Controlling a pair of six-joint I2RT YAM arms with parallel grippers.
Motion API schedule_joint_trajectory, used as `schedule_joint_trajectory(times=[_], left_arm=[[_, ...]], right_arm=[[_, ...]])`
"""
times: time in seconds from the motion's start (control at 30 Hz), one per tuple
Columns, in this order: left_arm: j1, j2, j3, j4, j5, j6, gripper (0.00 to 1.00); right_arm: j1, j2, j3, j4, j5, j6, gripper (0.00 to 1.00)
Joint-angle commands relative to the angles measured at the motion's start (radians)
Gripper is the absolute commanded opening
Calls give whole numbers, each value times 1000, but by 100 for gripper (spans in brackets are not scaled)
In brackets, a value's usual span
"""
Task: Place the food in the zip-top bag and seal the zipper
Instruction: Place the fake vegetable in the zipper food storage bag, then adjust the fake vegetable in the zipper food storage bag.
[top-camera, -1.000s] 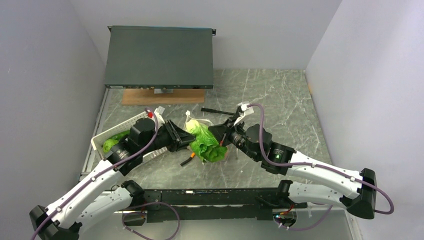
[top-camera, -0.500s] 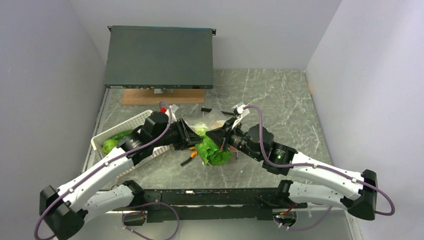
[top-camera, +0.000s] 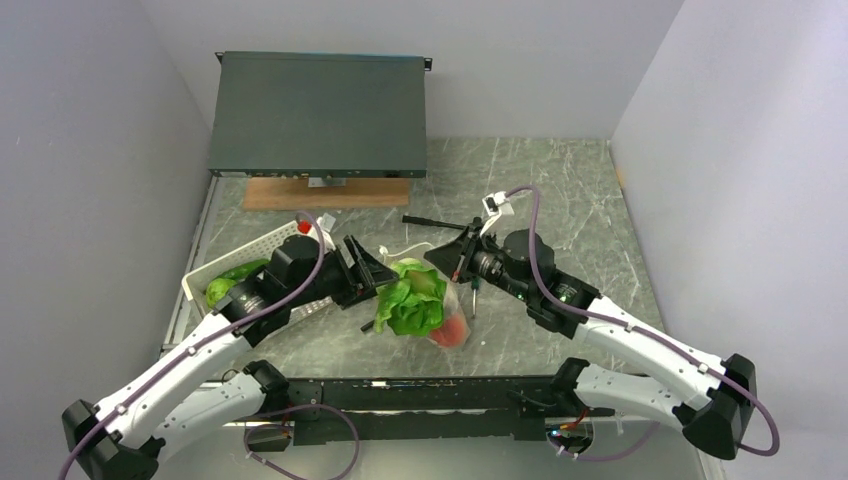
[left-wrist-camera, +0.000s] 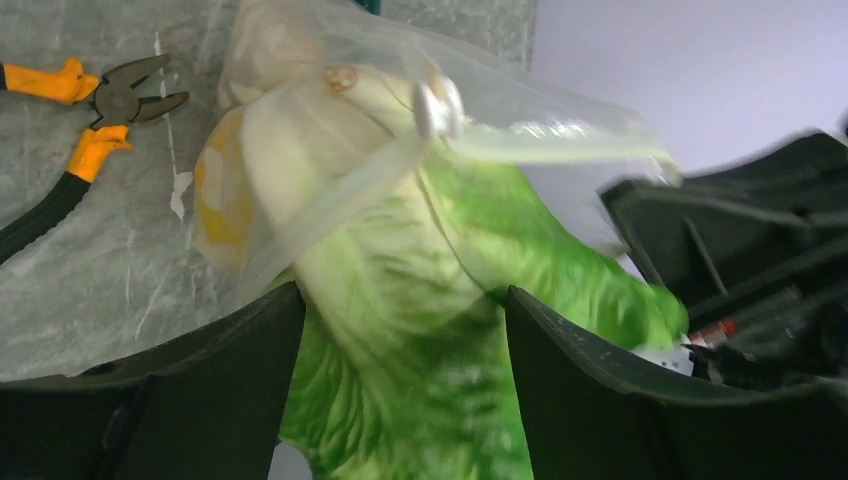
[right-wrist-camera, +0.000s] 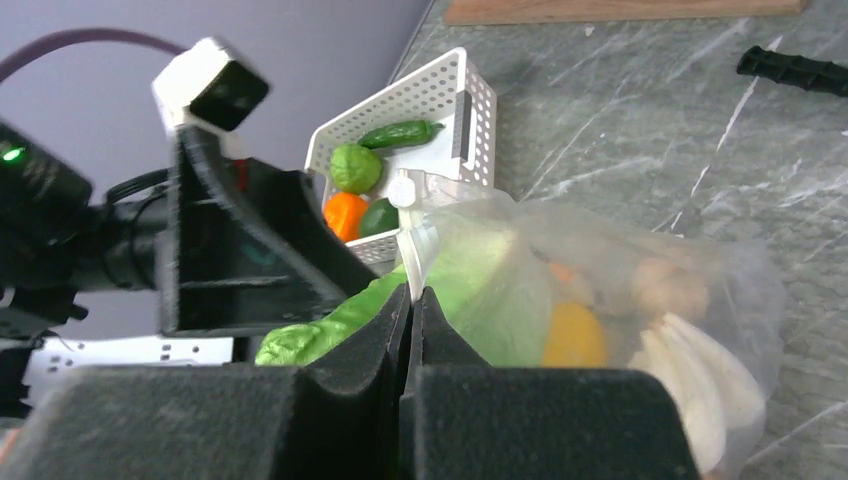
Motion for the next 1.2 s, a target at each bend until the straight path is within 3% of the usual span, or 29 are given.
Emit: schedule_joint_trajectory(times=[0.0, 0.17, 0.33, 0.43, 0.53, 0.63, 0.9, 1.07, 1.17], left_arm=[[0, -75, 90, -39, -8, 80, 78], [0, -122, 135, -175, -56, 180, 74], [1, -148, 44, -183, -73, 192, 41], [-1, -145, -40, -83, -14, 174, 30], [-27, -121, -95, 2, 23, 161, 33], [-64, -84, -87, -21, -22, 180, 35], [-93, 1, -75, -4, -55, 201, 30], [-93, 1, -57, -53, -154, 203, 25], [-93, -6, -79, 13, -170, 210, 26]], right_arm=[[-76, 6, 17, 49, -157, 128, 0], [-108, 10, 32, 27, -192, 147, 0], [-133, 20, 27, 40, -238, 169, 0], [-141, 18, 23, 48, -250, 173, 0], [-150, 17, 28, 46, -262, 176, 0], [-161, 15, 27, 51, -274, 187, 0], [-177, 32, 37, 58, -307, 187, 0], [-180, 33, 47, 51, -309, 176, 0], [-181, 36, 48, 56, -317, 177, 0]])
